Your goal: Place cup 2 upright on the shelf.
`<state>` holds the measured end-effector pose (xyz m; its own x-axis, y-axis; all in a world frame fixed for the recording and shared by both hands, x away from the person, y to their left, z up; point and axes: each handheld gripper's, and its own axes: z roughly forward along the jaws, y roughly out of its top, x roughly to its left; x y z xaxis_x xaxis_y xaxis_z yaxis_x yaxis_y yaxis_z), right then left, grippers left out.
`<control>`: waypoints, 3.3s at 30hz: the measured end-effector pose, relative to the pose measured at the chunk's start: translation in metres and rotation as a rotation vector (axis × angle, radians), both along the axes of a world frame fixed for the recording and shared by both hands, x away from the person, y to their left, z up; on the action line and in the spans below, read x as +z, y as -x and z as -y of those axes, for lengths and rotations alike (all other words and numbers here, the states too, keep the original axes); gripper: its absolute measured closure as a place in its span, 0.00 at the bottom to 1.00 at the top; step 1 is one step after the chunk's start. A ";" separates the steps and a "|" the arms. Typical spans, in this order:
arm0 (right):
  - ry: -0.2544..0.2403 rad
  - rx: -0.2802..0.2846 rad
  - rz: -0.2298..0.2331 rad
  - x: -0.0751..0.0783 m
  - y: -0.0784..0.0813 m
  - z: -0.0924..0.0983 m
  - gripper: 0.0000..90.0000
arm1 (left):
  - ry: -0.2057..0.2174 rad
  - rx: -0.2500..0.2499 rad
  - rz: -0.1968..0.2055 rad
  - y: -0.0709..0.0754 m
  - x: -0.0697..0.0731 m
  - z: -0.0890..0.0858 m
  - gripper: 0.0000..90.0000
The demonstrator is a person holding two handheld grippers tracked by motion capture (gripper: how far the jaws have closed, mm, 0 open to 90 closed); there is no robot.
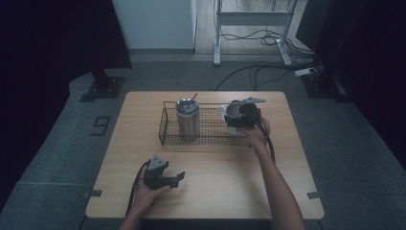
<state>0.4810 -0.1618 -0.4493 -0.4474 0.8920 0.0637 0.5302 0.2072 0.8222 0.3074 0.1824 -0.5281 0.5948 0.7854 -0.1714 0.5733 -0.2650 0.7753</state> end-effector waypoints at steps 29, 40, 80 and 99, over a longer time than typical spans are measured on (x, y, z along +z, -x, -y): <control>0.018 0.013 -0.047 -0.022 -0.005 -0.013 0.07 | -0.006 -0.002 -0.002 0.000 -0.001 0.000 0.17; 0.038 0.022 -0.062 -0.029 -0.005 -0.017 0.07 | -0.006 -0.001 -0.001 0.000 -0.001 0.000 0.17; 0.201 0.006 -0.159 -0.035 -0.007 -0.020 0.07 | 0.008 0.001 -0.009 0.000 -0.001 -0.001 0.17; 0.137 0.007 -0.121 -0.024 -0.002 -0.010 0.00 | 0.011 -0.006 -0.020 0.000 -0.001 -0.001 0.17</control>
